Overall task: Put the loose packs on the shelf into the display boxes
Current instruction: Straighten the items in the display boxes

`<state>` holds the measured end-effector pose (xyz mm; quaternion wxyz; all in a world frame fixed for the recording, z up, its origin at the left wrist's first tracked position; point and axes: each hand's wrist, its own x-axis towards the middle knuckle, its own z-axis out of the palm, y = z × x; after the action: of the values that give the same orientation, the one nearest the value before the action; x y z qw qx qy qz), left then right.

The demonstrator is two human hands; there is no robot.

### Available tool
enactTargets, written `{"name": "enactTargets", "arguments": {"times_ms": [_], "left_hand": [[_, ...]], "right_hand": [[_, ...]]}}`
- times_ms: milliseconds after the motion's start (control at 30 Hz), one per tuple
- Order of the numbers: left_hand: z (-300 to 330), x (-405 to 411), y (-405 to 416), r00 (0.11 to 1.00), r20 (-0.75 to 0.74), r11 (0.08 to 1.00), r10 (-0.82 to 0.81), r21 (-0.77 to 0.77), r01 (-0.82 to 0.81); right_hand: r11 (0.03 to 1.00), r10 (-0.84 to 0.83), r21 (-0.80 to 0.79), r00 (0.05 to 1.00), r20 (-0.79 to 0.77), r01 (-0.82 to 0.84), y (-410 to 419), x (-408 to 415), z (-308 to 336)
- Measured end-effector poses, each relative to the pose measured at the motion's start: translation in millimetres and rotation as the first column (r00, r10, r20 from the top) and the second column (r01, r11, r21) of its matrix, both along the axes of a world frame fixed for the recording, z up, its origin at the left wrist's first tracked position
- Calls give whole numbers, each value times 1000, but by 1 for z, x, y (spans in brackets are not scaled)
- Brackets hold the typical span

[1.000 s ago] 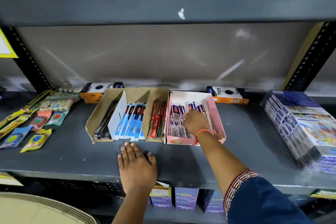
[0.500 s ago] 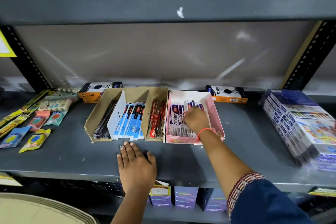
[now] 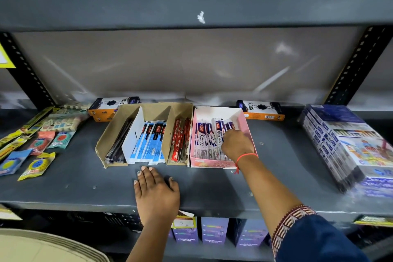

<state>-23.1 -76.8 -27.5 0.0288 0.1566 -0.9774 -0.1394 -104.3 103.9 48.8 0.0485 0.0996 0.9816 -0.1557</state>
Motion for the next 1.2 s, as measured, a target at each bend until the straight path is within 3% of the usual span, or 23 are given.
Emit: {"name": "enactTargets", "arguments": {"times_ms": [200, 433, 733, 1033, 1200], "left_hand": [[0, 0, 0, 1000, -10, 1000, 0, -9, 0], [0, 0, 1, 1000, -9, 1000, 2, -1, -2], [1, 1, 1, 1000, -12, 1000, 1, 7, -1], [6, 3, 3, 1000, 25, 1000, 3, 6, -3], [14, 4, 1, 995, 92, 1000, -25, 20, 23]], "right_hand": [[998, -13, -68, 1000, 25, 15, -6, -2, 0], [997, -60, -47, 996, -69, 57, 12, 3, 6], [974, 62, 218, 998, -9, -59, 7, 10, 2], [999, -47, 11, 986, -158, 49, 17, 23, 12], [998, 10, 63, 958, -287, 9, 26, 41, 12]]}}
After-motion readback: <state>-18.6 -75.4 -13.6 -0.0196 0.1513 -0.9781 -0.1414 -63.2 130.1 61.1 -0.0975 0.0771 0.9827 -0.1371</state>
